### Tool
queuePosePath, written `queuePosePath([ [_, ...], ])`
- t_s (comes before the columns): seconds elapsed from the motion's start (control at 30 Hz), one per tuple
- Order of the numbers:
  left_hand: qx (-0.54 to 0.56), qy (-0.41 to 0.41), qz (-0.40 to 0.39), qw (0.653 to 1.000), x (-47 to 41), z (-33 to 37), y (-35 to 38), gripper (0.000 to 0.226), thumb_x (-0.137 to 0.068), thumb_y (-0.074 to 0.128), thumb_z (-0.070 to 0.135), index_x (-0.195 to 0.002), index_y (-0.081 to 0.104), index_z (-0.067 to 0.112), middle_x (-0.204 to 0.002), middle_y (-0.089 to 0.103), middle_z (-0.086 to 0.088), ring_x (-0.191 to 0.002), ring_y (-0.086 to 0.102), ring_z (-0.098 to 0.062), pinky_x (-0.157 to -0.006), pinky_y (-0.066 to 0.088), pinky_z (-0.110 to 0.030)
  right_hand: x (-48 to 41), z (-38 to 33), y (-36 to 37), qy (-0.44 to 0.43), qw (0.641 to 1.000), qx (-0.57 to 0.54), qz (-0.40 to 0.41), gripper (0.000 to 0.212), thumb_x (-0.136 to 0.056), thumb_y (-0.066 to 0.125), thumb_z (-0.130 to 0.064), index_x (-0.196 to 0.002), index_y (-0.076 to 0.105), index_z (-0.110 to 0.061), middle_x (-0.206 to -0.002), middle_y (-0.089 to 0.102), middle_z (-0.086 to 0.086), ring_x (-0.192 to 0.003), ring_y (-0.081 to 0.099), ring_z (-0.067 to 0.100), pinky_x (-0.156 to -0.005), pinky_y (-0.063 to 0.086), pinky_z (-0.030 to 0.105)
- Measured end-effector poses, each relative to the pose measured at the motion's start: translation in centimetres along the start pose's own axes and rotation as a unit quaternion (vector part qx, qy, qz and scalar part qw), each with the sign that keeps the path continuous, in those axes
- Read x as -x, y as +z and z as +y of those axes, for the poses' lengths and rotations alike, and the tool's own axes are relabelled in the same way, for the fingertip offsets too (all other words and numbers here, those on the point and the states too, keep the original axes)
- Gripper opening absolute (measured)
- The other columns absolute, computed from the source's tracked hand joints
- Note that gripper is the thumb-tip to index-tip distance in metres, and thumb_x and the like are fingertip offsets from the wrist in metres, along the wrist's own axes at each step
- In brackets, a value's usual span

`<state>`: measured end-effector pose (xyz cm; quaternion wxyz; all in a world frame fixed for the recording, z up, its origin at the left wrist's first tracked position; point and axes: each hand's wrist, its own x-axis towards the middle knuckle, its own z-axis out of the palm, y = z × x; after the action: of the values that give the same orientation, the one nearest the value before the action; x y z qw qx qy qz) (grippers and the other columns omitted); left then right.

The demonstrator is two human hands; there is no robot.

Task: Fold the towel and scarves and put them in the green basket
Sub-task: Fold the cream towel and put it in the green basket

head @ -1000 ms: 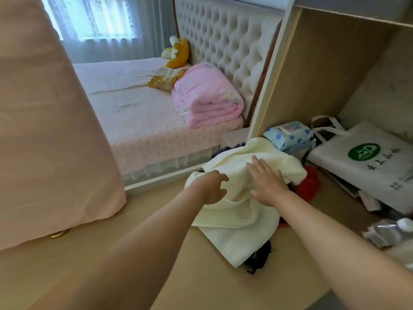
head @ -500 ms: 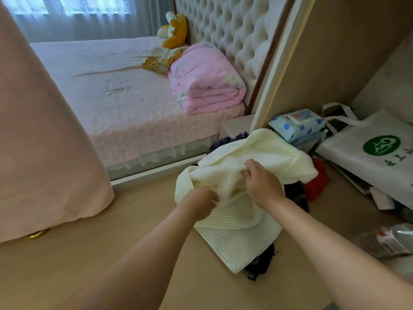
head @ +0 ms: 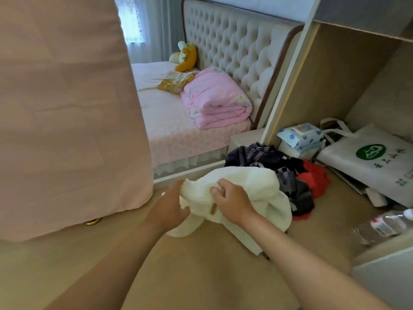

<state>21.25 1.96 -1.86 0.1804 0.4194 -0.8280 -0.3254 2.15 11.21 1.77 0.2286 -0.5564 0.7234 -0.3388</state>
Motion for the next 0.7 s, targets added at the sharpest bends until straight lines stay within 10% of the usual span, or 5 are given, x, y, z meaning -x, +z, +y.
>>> queuePosePath([
  [0.1,-0.049,0.052,-0.019,0.997,2.4,-0.9,-0.4,0.096,-0.07,0.075,0.04,-0.151,0.024,0.039,-0.137,0.038,0.015,-0.121,0.04,-0.007,-0.094,0.039,-0.026,2.1,-1.5,4.0,0.02,0.996,-0.024,-0.082,0.029,-0.097,0.051,-0.036,-0.071,0.046,-0.024,-0.065,0.047,-0.007,-0.057,0.041,0.008,-0.057,0.034,0.026],
  [0.23,-0.13,0.044,-0.048,0.989,3.3,-1.2,-0.5,0.042,-0.083,0.06,0.023,-0.123,0.063,0.037,-0.115,0.062,0.005,-0.109,0.058,-0.021,-0.084,0.049,-0.036,2.9,-1.6,6.0,0.03,0.993,-0.033,-0.112,0.006,-0.09,0.059,-0.03,-0.095,0.061,-0.028,-0.094,0.06,-0.009,-0.073,0.055,0.007,-0.07,0.047,0.028],
  [0.47,-0.04,0.008,0.081,0.996,4.1,-2.7,-3.5,0.028,-0.078,0.047,0.01,-0.098,0.058,0.026,-0.089,0.057,0.009,-0.081,0.052,-0.014,-0.068,0.044,-0.035,0.0,4.0,1.9,0.13,0.903,0.361,-0.193,0.093,-0.078,0.066,-0.04,-0.152,0.01,-0.046,-0.162,-0.006,0.003,-0.13,0.043,0.036,-0.105,0.039,0.04],
  [0.57,-0.019,-0.084,0.131,0.988,4.9,-4.4,-5.1,0.015,-0.076,0.043,0.016,-0.087,0.05,0.022,-0.085,0.054,0.001,-0.08,0.052,-0.021,-0.066,0.041,-0.036,-0.5,5.2,2.2,0.133,0.87,0.402,-0.253,0.056,-0.084,0.063,-0.049,-0.138,0.048,-0.043,-0.16,0.02,0.007,-0.136,0.034,0.031,-0.111,0.027,0.045],
  [0.7,-0.22,-0.227,-0.011,0.949,6.5,-5.2,-6.2,0.02,-0.082,0.052,0.024,-0.101,0.054,0.02,-0.105,0.061,-0.006,-0.1,0.054,-0.03,-0.084,0.046,-0.039,-0.7,3.5,5.1,0.072,0.908,0.337,-0.24,0.031,-0.099,0.044,-0.045,-0.122,0.062,-0.035,-0.126,0.059,-0.005,-0.127,0.039,0.025,-0.112,0.018,0.054],
])
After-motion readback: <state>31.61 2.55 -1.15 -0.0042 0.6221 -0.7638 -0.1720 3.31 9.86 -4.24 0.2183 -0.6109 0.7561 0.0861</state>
